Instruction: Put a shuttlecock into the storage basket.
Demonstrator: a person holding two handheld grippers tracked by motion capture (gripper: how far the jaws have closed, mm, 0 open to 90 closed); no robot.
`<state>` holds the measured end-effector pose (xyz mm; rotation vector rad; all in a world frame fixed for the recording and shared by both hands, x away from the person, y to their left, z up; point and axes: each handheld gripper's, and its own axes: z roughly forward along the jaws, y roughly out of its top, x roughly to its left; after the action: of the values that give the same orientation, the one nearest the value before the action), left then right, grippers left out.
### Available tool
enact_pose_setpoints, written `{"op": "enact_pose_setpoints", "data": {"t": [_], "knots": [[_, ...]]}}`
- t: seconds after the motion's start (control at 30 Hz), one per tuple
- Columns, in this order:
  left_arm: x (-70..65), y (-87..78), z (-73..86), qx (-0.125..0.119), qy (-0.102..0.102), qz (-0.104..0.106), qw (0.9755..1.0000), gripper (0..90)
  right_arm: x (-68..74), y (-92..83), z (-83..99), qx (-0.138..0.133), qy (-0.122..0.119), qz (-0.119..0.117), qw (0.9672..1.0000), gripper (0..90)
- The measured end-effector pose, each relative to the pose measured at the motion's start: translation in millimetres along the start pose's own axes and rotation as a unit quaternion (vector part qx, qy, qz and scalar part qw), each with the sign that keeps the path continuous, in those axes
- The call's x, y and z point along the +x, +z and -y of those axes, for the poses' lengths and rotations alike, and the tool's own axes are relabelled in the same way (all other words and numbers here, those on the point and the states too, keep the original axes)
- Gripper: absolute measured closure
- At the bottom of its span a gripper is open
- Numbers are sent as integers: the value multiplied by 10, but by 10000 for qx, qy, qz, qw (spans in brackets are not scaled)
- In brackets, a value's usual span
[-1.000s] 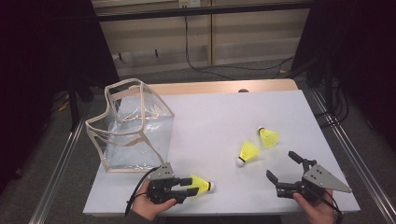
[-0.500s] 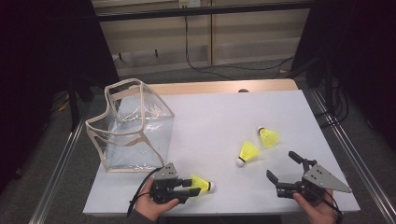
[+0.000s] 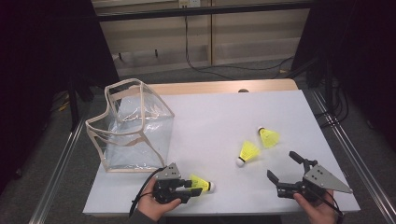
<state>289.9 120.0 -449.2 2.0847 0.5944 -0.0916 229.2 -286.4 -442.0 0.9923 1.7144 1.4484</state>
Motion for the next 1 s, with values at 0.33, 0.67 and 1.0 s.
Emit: {"op": "enact_pose_setpoints", "data": {"t": [0.33, 0.67, 1.0], "knots": [[-11, 50, -7, 18, 10, 14, 10000, 649, -2, -11, 2, -28, 26, 22, 10000, 18], [-16, 85, -11, 40, -5, 3, 10000, 680, -4, -20, 3, -25, 31, 25, 10000, 18], [-22, 109, -7, 50, 15, -48, 10000, 726, -5, -20, 4, -28, 33, 33, 10000, 18]]}}
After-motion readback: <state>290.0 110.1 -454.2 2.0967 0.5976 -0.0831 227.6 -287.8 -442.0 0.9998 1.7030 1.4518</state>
